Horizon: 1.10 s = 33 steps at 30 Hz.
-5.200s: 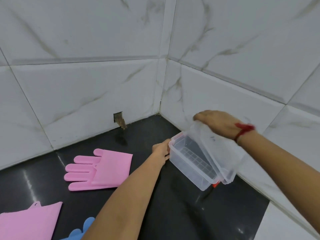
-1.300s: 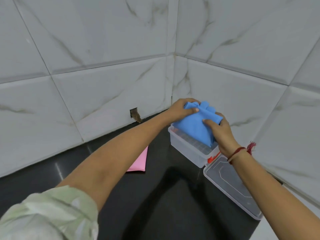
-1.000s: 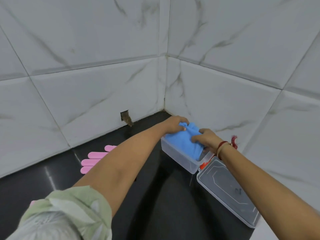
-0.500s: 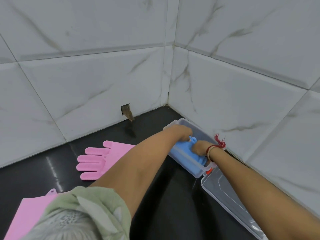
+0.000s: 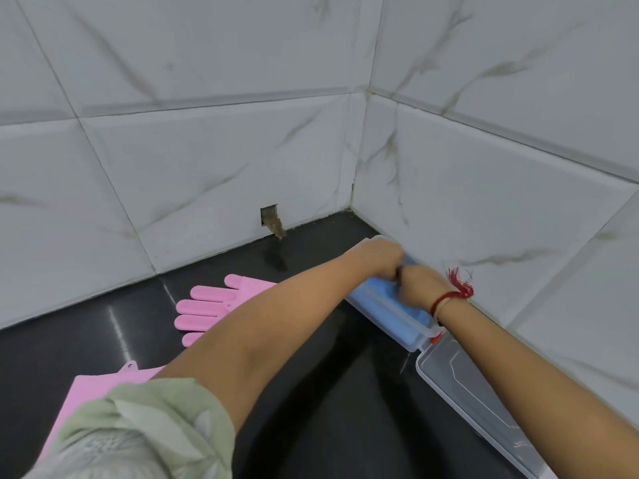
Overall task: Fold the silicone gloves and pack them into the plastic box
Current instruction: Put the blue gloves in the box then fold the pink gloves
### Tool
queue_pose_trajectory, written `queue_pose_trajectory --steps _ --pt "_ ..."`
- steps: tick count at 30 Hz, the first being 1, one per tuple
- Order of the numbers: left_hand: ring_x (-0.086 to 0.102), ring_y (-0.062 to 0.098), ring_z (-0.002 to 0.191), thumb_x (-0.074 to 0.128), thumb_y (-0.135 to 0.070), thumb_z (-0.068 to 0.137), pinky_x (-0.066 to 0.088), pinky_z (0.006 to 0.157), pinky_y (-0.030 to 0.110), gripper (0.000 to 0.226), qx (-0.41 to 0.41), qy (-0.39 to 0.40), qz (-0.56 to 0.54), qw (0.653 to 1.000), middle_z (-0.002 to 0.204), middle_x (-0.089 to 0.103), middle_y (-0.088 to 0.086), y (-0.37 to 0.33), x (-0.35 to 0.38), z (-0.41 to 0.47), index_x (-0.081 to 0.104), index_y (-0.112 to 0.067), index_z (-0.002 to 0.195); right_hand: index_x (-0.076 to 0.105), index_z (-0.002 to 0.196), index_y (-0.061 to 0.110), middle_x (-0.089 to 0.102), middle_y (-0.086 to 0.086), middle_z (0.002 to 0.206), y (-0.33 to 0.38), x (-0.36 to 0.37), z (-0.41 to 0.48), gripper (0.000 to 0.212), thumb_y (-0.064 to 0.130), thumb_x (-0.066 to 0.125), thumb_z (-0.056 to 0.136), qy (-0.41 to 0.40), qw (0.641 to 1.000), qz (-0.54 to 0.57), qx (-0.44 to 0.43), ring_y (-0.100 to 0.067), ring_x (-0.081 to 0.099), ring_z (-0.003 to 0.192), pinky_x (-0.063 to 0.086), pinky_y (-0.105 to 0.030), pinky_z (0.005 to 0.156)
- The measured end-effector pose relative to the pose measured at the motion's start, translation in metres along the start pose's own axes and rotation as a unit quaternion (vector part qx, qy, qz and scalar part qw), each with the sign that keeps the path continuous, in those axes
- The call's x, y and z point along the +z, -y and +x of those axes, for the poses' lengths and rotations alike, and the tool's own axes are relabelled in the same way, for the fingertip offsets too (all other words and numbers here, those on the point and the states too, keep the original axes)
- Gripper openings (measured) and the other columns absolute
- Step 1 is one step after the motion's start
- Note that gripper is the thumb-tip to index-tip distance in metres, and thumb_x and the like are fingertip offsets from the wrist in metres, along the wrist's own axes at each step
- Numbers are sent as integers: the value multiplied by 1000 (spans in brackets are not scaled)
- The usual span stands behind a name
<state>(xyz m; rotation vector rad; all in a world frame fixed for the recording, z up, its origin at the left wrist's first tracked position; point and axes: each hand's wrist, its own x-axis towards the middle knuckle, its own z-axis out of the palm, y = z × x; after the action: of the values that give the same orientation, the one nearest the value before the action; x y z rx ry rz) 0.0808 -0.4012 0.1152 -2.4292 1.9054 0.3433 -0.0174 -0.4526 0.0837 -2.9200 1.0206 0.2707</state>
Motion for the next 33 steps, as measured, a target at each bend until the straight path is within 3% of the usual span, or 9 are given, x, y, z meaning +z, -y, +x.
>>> queue_pose_trajectory --steps 3,5,7,9,11,15,20,27,33 --pt "50 22 100 53 -30 96 42 88 29 24 -24 95 -126 987 111 53 7 10 1 -14 56 -14 113 57 119 5 62 -15 122 0 2 -3 33 12 40 92 80 996 28 -5 -30 58 110 45 -33 91" --pt "53 22 111 54 -26 94 43 94 32 30 -2 -16 -232 973 121 58 9 21 -7 -43 56 -12 121 59 118 5 61 -16 124 -3 -7 -10 33 16 43 92 56 996 66 12 -30 56 113 42 -33 92" --pt "59 16 102 55 -22 92 47 87 27 24 14 -156 -299 941 111 65 4 37 -5 -86 61 -14 114 62 110 7 65 -16 117 -3 -16 -20 28 21 49 89 -56 991 122 22 -32 59 106 44 -34 84" --pt "58 9 93 54 -25 91 44 79 21 18 -1 -251 -295 922 104 64 -3 54 11 -135 62 -21 107 64 102 14 68 -11 106 10 -26 -36 20 22 53 87 -206 956 209 0 -31 62 96 46 -34 78" --pt "55 10 97 54 -29 92 41 82 24 20 -65 -290 -268 916 107 61 -3 77 35 -180 61 -22 109 64 95 22 67 -1 97 37 -31 -51 14 24 54 86 -260 920 285 -72 -22 63 88 48 -31 76" --pt "51 22 114 54 -27 92 40 96 33 32 -260 -273 -247 893 126 53 7 120 77 -235 55 -17 122 61 103 23 61 6 96 109 -13 -48 19 25 62 84 -118 924 322 -169 -9 59 86 42 -15 71" --pt "54 23 111 58 -34 89 43 86 30 50 -341 -183 -382 839 127 55 8 133 112 -243 46 -10 131 34 139 14 39 -13 141 166 30 -33 63 20 61 82 61 963 206 -163 -30 43 126 34 -36 106" --pt "49 31 111 54 -72 71 40 89 44 74 -409 -177 -182 876 119 56 9 121 129 -211 54 -16 119 34 137 14 41 -11 141 180 54 -49 56 47 42 91 38 985 98 -136 -32 40 124 41 -44 100" --pt "43 28 114 58 -42 80 32 91 42 32 -392 -189 -209 876 118 53 2 113 138 -213 63 -30 110 40 130 13 44 -11 135 180 60 -89 49 45 39 93 39 986 95 -132 -32 44 117 42 -42 93"
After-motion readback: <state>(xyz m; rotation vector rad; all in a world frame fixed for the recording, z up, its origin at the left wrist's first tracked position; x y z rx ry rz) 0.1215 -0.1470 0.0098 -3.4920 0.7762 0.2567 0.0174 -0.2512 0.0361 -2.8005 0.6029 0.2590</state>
